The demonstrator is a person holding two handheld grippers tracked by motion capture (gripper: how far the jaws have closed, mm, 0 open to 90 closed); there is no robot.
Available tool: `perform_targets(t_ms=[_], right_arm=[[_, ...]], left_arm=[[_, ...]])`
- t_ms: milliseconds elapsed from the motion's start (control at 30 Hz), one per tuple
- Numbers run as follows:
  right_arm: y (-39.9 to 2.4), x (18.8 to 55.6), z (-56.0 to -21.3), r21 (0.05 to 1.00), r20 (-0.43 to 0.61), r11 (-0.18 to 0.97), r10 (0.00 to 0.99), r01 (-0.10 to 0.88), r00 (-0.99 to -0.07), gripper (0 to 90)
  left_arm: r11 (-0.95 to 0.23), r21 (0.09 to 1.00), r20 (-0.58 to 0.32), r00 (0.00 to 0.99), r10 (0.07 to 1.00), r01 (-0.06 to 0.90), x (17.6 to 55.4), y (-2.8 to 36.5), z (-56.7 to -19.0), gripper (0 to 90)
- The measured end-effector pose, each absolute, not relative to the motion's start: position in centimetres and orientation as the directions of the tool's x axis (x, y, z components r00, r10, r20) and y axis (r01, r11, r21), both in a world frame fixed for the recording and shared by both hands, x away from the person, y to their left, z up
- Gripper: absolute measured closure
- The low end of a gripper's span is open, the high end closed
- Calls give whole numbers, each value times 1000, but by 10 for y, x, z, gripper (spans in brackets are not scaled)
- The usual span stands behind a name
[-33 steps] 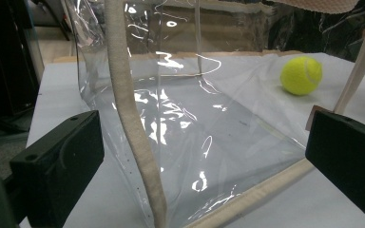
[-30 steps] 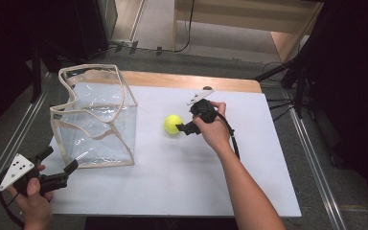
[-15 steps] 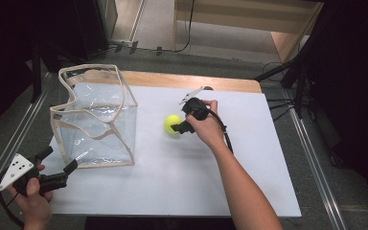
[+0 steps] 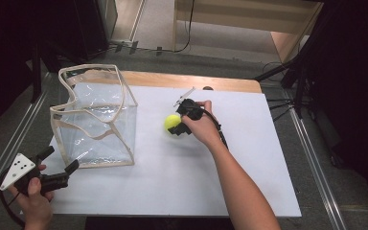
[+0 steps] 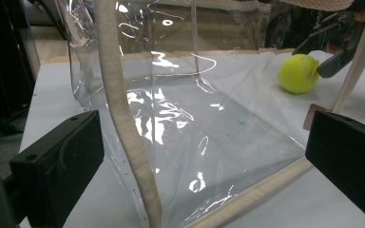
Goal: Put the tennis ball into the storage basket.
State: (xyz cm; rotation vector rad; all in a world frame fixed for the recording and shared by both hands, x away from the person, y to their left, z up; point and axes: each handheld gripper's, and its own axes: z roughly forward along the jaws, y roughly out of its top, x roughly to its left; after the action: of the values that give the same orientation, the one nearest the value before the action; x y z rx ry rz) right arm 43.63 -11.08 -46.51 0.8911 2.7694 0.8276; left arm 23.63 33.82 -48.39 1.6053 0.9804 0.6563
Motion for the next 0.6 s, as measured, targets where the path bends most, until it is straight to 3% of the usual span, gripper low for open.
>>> perform_targets(t_ms=[300, 333, 500, 533, 600], right_arm=[[-98, 442, -469, 476, 58, 720, 548, 506, -835, 5], [-97, 442, -469, 472, 56, 718, 554, 511, -831, 55], [-92, 444, -472, 438, 52, 740, 545, 510, -837, 61], [-90, 445, -473, 437, 52, 746, 536, 502, -842, 128], [-89, 444, -473, 429, 55, 742, 547, 514, -835, 128]], left_arm=[[-62, 964, -80, 505, 860, 258, 236, 338, -484, 0], [-61, 964, -81, 505, 859, 258, 236, 339, -484, 0], [-68, 964, -75, 508, 858, 257, 236, 338, -484, 0], [-66, 964, -76, 508, 858, 256, 236, 338, -484, 0], [-64, 964, -79, 504, 860, 259, 236, 339, -484, 0]])
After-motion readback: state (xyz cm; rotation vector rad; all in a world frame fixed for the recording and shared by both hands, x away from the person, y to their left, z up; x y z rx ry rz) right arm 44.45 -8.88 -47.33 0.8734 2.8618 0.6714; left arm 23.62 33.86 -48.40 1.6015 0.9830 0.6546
